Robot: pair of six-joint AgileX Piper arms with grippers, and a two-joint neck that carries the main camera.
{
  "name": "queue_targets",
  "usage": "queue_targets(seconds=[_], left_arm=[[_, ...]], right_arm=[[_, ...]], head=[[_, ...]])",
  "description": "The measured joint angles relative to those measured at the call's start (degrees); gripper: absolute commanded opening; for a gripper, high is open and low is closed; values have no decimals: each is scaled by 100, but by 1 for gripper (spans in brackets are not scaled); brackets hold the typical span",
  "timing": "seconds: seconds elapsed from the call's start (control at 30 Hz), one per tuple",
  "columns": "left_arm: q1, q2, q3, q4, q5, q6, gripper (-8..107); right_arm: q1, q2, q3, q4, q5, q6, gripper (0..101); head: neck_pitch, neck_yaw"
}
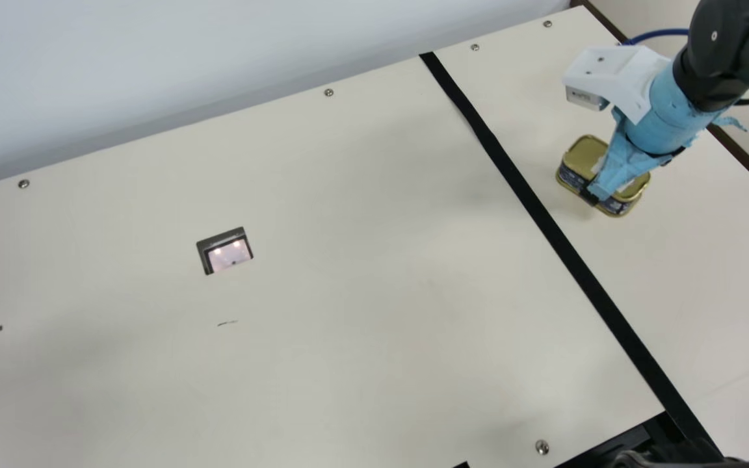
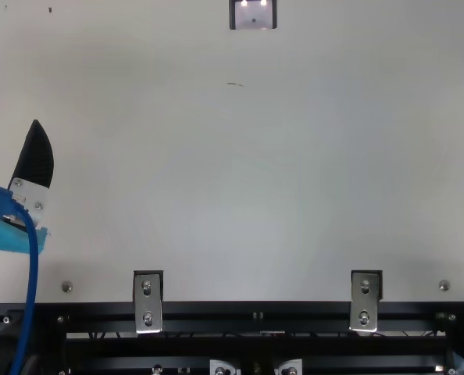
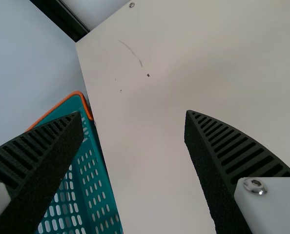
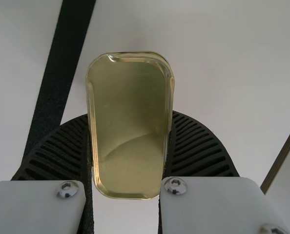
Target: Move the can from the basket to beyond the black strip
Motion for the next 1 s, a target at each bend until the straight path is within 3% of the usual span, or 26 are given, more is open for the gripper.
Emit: queue_targets(seconds=[0.07,0.1,0.13,0.17,0.53,1.0], left_arm=[[0,0,0,0,0,0,90],[0,0,0,0,0,0,90],[0,0,0,0,0,0,90],[0,0,0,0,0,0,90],[0,0,0,0,0,0,90],[0,0,0,0,0,0,90]], right_arm=[[-69,34,65,46,-97,6,0],[-106,56,94,76,-129,6,25],[-133,66,122,111,-161,12,89],[-164,84,142,127,-175,19,101],[-272,141,135,375,-259,38,101],[457,-35,-599,1329,-133,-475,101]], head=[[0,29],[0,29],[0,88],[0,88],[59,176],[147,1026]])
